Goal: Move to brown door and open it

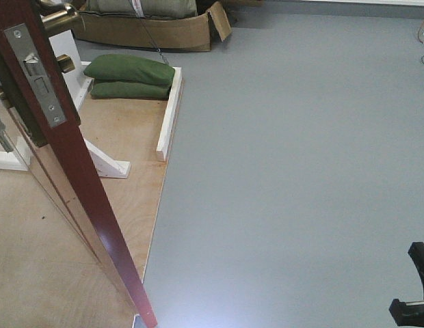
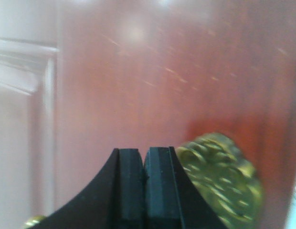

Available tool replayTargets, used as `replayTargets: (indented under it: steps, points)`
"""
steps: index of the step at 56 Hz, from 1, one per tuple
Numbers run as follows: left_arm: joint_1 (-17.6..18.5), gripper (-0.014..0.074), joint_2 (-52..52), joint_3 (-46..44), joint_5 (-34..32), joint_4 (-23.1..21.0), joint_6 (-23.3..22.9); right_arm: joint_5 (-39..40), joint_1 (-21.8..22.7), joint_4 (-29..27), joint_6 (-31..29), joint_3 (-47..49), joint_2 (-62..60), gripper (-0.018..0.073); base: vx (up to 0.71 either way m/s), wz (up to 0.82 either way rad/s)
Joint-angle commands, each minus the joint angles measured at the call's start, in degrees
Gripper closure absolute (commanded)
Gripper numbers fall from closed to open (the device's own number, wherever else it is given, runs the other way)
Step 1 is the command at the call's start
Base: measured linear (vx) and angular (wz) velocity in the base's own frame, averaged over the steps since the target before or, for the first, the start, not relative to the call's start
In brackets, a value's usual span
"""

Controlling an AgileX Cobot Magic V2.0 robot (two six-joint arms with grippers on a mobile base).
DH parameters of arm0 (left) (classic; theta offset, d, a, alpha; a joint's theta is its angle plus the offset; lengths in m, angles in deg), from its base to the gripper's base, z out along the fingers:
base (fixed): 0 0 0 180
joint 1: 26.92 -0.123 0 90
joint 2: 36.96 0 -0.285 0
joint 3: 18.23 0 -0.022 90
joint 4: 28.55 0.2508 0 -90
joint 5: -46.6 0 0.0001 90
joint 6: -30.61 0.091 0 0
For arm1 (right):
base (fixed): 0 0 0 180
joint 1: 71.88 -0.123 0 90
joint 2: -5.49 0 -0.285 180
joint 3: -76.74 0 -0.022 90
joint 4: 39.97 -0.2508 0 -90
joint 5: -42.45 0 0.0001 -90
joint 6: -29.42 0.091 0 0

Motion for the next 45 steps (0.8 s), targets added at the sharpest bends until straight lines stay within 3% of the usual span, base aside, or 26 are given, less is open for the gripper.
replayTargets:
  steps: [1,45]
  points:
    - [0.41,0.0603,0.12,-1.93,-5.60,0.39,-0.31,4.42,-0.08,0.19,-0.45,-0.25,-0.32,0.0559,0.00,0.00]
    - [0.41,0.0603,0.38,-1.88,-2.69,0.00,-0.25,4.42,-0.08,0.19,-0.45,-0.25,-0.32,0.0559,0.00,0.00]
